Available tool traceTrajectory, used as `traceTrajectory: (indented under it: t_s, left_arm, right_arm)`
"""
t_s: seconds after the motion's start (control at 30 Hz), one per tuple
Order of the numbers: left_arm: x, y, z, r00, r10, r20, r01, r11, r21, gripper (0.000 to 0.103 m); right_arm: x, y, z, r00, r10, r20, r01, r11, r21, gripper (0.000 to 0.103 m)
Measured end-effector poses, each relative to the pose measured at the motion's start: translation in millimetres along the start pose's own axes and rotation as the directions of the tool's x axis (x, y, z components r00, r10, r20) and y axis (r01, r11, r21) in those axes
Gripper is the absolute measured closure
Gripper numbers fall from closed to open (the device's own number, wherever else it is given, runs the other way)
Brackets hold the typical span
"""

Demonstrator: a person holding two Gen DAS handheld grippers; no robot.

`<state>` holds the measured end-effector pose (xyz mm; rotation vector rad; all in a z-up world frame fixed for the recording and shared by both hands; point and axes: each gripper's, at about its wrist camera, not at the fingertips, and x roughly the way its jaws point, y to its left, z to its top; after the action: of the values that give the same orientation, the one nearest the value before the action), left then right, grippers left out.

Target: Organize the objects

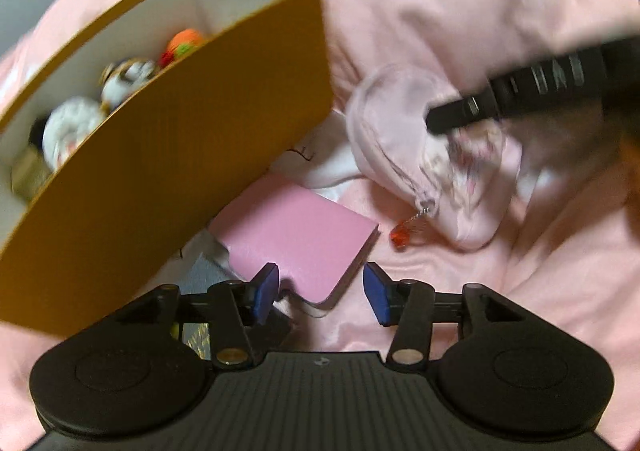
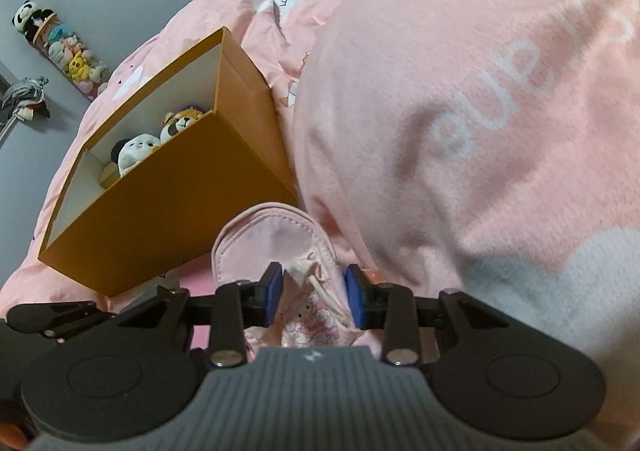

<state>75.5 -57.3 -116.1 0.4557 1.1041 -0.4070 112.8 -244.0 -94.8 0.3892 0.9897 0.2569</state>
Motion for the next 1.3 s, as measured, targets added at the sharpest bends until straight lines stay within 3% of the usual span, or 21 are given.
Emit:
traceTrajectory:
  t_s: [0.13,0.17,0.2,0.37,0.53,0.6,0.73,0.83,0.9,1.0,1.13,1.17,1.23,1.3]
  left_arm:
    - [18,-25,-3,0.995,0.097,-0.005,-0.095,0.983,0.154,0.049]
    - [20,-28,-5,0.993,0.116,0.014,-0.117,0.978,0.172,0.06]
    - [20,-30,-6,0.991,0.129,0.032,-0.133,0.975,0.181,0.064]
    - [7,-32,-9,0.99,0.11,0.084,-0.124,0.976,0.179,0.088]
    - [-18,-24,-13,0.99,-0.004,0.142,-0.014,0.991,0.13,0.094]
    - [-26,-25,-17,0.985,-0.07,0.156,0.048,0.989,0.142,0.094]
    - [-19,-27,-18,0.984,-0.14,0.11,0.124,0.982,0.139,0.088]
    - [-22,-16,-22,0.972,-0.2,0.12,0.194,0.979,0.063,0.08]
    - [-29,-4,-21,0.965,-0.208,0.162,0.211,0.978,0.0,0.058]
    - [-30,15,-16,0.968,-0.185,0.169,0.209,0.968,-0.14,0.053]
    - [-11,42,-5,0.983,-0.179,0.027,0.177,0.917,-0.357,0.05]
    - [-6,47,-6,0.978,-0.209,-0.001,0.19,0.892,-0.41,0.049]
    - [6,61,-4,0.949,-0.314,-0.037,0.25,0.815,-0.523,0.045]
    - [17,70,-3,0.925,-0.373,-0.075,0.252,0.748,-0.614,0.045]
  right_arm:
    - [-5,-12,-1,1.0,0.015,-0.002,-0.015,1.0,0.025,0.067]
    - [-5,-13,0,1.0,0.017,-0.001,-0.017,0.999,0.028,0.067]
    - [-5,-14,0,1.0,0.018,-0.001,-0.018,0.999,0.029,0.067]
    - [-12,-18,-3,1.0,0.02,0.002,-0.02,0.999,0.041,0.067]
    - [-24,-16,-3,1.0,0.003,0.014,-0.004,0.999,0.041,0.067]
    - [-28,-17,-2,1.0,-0.003,0.018,0.002,0.999,0.046,0.067]
    - [-26,-18,-1,1.0,-0.022,0.01,0.022,0.999,0.047,0.067]
    - [-23,-21,-3,0.999,-0.037,0.003,0.036,0.998,0.045,0.067]
    - [-21,-24,-3,0.999,-0.037,0.004,0.036,0.998,0.058,0.067]
    - [-20,-25,-3,0.999,-0.046,0.008,0.046,0.997,0.064,0.067]
    - [-18,-25,-3,0.998,-0.054,0.01,0.053,0.997,0.057,0.067]
    - [-18,-25,-3,0.998,-0.055,0.01,0.055,0.997,0.055,0.067]
    - [-18,-25,-4,0.998,-0.057,0.011,0.057,0.997,0.049,0.067]
    - [-17,-24,-4,0.998,-0.058,0.013,0.058,0.997,0.041,0.067]
